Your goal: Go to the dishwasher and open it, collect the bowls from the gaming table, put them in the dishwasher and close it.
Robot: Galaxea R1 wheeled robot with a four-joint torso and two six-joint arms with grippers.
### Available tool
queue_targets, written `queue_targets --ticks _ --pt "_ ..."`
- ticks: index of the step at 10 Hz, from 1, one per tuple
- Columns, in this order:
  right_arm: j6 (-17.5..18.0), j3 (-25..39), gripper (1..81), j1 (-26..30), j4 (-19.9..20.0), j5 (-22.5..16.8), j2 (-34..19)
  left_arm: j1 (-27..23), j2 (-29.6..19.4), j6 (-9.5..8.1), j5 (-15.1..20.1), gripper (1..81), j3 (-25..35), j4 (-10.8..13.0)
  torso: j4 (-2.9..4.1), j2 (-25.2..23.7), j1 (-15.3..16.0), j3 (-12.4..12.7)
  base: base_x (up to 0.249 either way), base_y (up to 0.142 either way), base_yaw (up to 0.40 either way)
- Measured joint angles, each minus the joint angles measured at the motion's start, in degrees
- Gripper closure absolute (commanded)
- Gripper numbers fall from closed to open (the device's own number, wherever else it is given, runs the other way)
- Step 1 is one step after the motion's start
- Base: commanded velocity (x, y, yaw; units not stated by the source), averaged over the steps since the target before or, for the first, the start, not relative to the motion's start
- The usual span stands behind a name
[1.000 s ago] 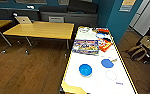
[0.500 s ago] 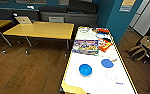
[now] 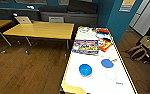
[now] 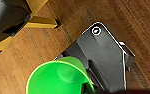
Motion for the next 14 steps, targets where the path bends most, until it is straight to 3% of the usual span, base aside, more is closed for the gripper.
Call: queue_targets --ticks 3,6,9,14 --pt "0.0 -1.8 81.1 0.0 -0.4 -0.1 2.5 -5.0 -2.7 -1.29 4.1 1.0 4.9 -3.4 0.0 0.0 0.0 0.0 0.0 0.0 0.0" --pt "0.0 -3.5 81.1 0.0 -0.5 -0.2 3.7 -13.1 -3.6 -1.72 8.6 1.0 6.4 -4.5 0.0 0.0 0.0 0.0 0.0 0.0 0.0" --pt "0.0 -3.8 81.1 -0.2 -0.5 -0.2 4.4 -17.9 -3.9 -2.1 13.7 1.0 7.6 -5.0 0.0 0.0 0.0 0.0 0.0 0.0 0.0" --pt "0.0 -5.0 81.1 -0.2 -0.6 -0.2 5.3 -27.8 -3.7 -2.68 19.8 1.0 8.3 -7.9 0.0 0.0 0.0 0.0 0.0 0.0 0.0"
